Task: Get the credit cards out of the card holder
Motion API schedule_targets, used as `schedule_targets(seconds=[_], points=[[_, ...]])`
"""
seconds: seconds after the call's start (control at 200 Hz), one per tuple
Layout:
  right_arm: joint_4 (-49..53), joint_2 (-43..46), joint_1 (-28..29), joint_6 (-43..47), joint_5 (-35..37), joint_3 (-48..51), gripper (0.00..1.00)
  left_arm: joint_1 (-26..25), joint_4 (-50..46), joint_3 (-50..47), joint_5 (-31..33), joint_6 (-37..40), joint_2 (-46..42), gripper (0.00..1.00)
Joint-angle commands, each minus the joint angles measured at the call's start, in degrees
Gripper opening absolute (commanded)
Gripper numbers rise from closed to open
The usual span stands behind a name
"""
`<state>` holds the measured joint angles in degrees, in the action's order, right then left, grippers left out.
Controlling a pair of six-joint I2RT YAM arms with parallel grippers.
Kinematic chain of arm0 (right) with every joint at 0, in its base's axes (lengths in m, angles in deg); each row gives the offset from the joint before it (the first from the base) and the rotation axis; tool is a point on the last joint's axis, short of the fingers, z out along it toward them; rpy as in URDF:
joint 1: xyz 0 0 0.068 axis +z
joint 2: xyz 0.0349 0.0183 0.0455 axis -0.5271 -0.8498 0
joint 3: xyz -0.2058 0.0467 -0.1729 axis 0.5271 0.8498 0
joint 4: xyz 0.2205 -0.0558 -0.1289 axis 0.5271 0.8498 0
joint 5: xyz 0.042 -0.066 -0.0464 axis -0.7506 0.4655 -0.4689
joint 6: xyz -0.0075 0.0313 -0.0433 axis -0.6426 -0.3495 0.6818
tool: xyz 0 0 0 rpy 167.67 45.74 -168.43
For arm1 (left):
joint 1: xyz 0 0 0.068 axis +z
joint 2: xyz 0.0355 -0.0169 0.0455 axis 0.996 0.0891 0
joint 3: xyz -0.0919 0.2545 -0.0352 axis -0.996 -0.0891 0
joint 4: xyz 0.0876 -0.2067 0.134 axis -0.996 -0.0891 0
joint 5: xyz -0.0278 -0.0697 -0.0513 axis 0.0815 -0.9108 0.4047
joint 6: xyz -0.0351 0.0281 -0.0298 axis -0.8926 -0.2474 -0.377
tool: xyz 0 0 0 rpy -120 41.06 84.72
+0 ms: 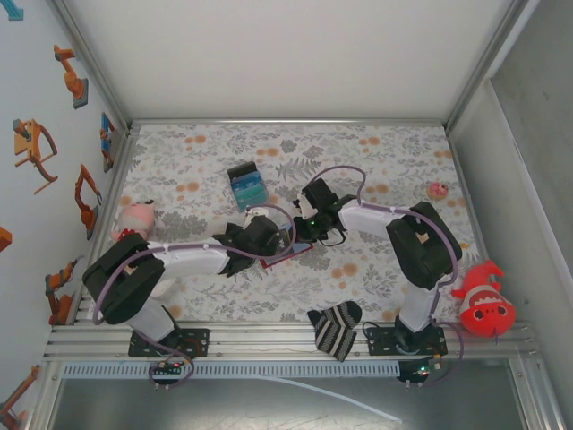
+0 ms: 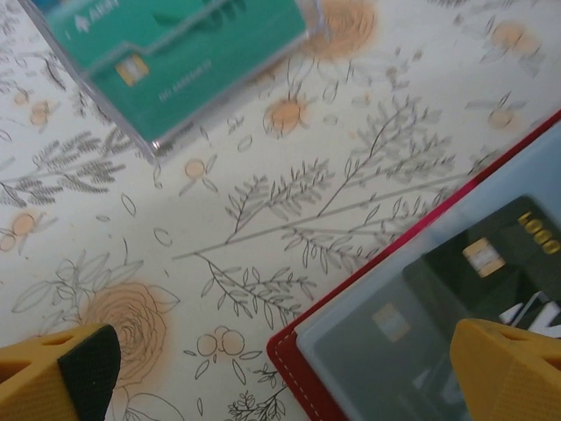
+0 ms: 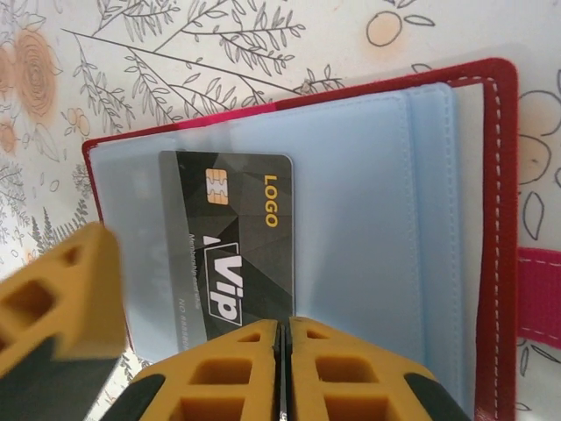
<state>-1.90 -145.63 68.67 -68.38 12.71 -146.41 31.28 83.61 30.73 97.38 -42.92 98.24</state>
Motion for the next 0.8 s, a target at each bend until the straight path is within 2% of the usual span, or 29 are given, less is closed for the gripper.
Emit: schedule_targets(seconds=[0.0, 0.24, 0.466, 0.796], points=[[-1.77, 1.55, -0.30, -2.38, -2.15, 1.45, 0.13, -0.14, -1.61, 0.91, 0.94, 0.34, 1.67, 0.97], [-3.32, -0.35, -0.30, -3.51, -3.38, 2.08, 0.24, -0.18, -2.97, 0.79, 0.92, 0.39, 3.77, 0.97], [-5.08, -2.57, -0.30, -4.65, -5.50, 2.35, 0.26, -0.18, -4.07, -0.46, 0.81, 0.22, 3.98, 0.97], [-1.08, -2.90, -0.28, -4.04, 0.90, 2.41, 0.27, -0.18, -4.35, -1.88, 0.11, -0.04, 3.70, 0.97]])
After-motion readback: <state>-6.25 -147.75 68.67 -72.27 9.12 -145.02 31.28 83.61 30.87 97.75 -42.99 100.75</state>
